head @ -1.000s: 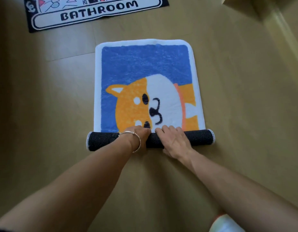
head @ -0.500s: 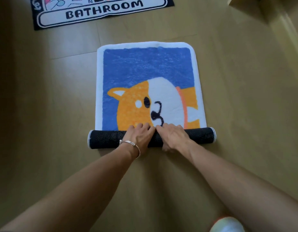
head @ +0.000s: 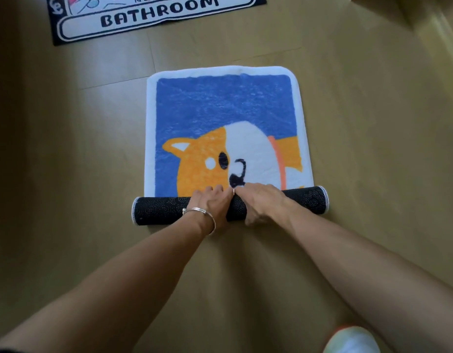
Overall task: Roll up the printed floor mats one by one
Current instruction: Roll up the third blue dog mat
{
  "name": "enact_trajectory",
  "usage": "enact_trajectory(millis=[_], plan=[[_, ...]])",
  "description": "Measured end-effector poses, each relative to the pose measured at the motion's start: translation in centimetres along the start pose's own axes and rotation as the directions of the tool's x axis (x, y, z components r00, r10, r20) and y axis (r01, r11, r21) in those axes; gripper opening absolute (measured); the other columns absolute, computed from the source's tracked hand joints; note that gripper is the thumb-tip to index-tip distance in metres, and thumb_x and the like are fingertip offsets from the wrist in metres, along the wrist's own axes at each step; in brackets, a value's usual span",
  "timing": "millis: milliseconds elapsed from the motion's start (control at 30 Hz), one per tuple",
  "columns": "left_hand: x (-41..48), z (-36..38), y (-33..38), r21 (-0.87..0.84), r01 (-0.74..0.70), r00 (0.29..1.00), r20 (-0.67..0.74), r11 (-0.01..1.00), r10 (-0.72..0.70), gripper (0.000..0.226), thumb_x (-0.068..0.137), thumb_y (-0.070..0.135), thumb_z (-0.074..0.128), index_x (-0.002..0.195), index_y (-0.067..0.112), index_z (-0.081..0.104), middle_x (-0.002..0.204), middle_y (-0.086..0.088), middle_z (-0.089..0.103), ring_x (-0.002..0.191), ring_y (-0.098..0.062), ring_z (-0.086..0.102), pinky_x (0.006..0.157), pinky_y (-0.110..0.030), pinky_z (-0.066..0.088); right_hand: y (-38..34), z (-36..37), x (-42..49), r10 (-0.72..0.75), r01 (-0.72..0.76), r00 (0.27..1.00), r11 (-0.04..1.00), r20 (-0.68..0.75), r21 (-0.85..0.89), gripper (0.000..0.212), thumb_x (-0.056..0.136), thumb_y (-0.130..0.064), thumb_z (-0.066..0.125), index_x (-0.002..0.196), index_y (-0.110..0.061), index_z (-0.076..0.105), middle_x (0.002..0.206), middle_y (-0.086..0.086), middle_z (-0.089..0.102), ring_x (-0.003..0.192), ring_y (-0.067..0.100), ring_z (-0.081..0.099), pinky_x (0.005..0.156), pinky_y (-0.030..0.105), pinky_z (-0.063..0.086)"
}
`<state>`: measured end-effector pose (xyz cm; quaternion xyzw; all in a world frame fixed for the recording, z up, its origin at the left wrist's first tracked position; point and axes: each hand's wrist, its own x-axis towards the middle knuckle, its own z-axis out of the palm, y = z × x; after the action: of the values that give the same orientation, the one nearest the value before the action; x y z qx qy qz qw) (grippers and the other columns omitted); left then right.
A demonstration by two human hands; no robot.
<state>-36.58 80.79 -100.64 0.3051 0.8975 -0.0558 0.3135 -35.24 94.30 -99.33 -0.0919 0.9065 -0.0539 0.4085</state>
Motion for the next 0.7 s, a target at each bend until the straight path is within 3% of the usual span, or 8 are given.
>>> enact_trajectory(millis=[100, 167, 300, 400, 467, 567, 633, 700], plan=[[0.7, -0.2, -1.0, -0.115, -0.023, 0.999, 0.032, 0.993, 0.027, 0.045, 0.076, 0.037, 0.069, 0.109, 0.018, 0.046, 0.107, -0.006, 0.055, 0.094, -0.026, 0.057, 0.073, -0.037, 0.048, -0.5, 2.0, -0.7, 0.020, -0.050, 0.970, 0.992, -0.244, -0.117, 0.052, 0.079, -0.025, 0.068, 0.122, -0.017, 0.039, 0.112, 0.003, 0.050, 0.098, 0.023, 0.050, 0.080, 0.035, 0.034], [0.8, -0.2, -1.1, -0.116, -0.034, 0.999, 0.023, 0.993, 0.037, 0.043, 0.078, 0.037, 0.069, 0.108, 0.017, 0.046, 0.107, -0.007, 0.054, 0.095, -0.025, 0.056, 0.072, -0.036, 0.046, -0.7, 2.7, -1.0, 0.024, -0.080, 0.951, 0.982, -0.308, -0.169, 0.047, 0.081, -0.022, 0.064, 0.121, -0.018, 0.040, 0.114, 0.003, 0.050, 0.101, 0.024, 0.050, 0.081, 0.035, 0.035], [0.4, 0.4, -0.6, -0.031, -0.045, 0.996, -0.076, 0.999, 0.042, 0.052, 0.081, 0.046, 0.063, 0.118, 0.019, 0.039, 0.114, -0.005, 0.050, 0.103, -0.025, 0.052, 0.080, -0.037, 0.042, -0.3, 0.8, 0.0, 0.043, -0.049, 0.994, 0.997, -0.100, -0.059, 0.040, 0.078, -0.025, 0.068, 0.107, -0.018, 0.042, 0.103, 0.002, 0.055, 0.086, 0.023, 0.051, 0.077, 0.036, 0.037], [0.2, 0.6, -0.5, -0.083, -0.031, 0.996, -0.083, 0.996, 0.024, 0.052, 0.079, 0.045, 0.064, 0.118, 0.020, 0.040, 0.112, -0.004, 0.052, 0.101, -0.026, 0.054, 0.079, -0.037, 0.043, -0.2, -1.0, 0.2, 0.029, -0.035, 0.995, 0.998, 0.100, 0.061, 0.040, 0.073, -0.028, 0.069, 0.104, -0.022, 0.045, 0.095, -0.003, 0.059, 0.080, 0.022, 0.054, 0.071, 0.032, 0.041], [0.3, 0.6, -0.8, -0.146, -0.017, 0.999, -0.044, 0.989, 0.011, 0.050, 0.076, 0.044, 0.066, 0.115, 0.021, 0.044, 0.107, -0.004, 0.057, 0.096, -0.025, 0.057, 0.077, -0.036, 0.046, -0.3, -0.9, -0.3, 0.000, 0.000, 1.000, 1.000, 0.029, 0.014, 0.045, 0.073, -0.028, 0.068, 0.111, -0.021, 0.046, 0.101, -0.002, 0.059, 0.087, 0.023, 0.056, 0.072, 0.031, 0.038], [0.6, 0.2, -1.3, -0.201, -0.016, 1.000, -0.015, 0.979, 0.014, 0.050, 0.074, 0.047, 0.067, 0.112, 0.021, 0.048, 0.104, -0.003, 0.061, 0.094, -0.026, 0.060, 0.077, -0.034, 0.049, -0.3, 0.5, -0.9, -0.056, 0.017, 0.973, 0.985, -0.225, -0.175, 0.054, 0.077, -0.031, 0.067, 0.122, -0.018, 0.041, 0.110, 0.002, 0.054, 0.098, 0.025, 0.054, 0.078, 0.035, 0.034], [0.5, -0.1, -1.4, -0.206, -0.023, 1.000, -0.006, 0.978, 0.023, 0.051, 0.074, 0.048, 0.067, 0.112, 0.020, 0.047, 0.104, -0.003, 0.060, 0.095, -0.025, 0.059, 0.079, -0.035, 0.050, -0.2, 1.0, -0.9, -0.031, -0.014, 0.969, 0.984, -0.245, -0.179, 0.053, 0.078, -0.030, 0.067, 0.122, -0.017, 0.040, 0.112, 0.004, 0.053, 0.100, 0.025, 0.052, 0.081, 0.037, 0.036], [0.3, 0.1, -1.3, -0.181, -0.049, 0.999, -0.020, 0.982, 0.046, 0.054, 0.075, 0.048, 0.066, 0.115, 0.020, 0.044, 0.106, -0.003, 0.057, 0.095, -0.024, 0.058, 0.078, -0.036, 0.050, -0.3, 0.7, -0.7, -0.027, 0.004, 0.985, 0.990, -0.168, -0.141, 0.049, 0.077, -0.026, 0.069, 0.116, -0.016, 0.041, 0.110, 0.004, 0.053, 0.099, 0.026, 0.053, 0.082, 0.039, 0.037]])
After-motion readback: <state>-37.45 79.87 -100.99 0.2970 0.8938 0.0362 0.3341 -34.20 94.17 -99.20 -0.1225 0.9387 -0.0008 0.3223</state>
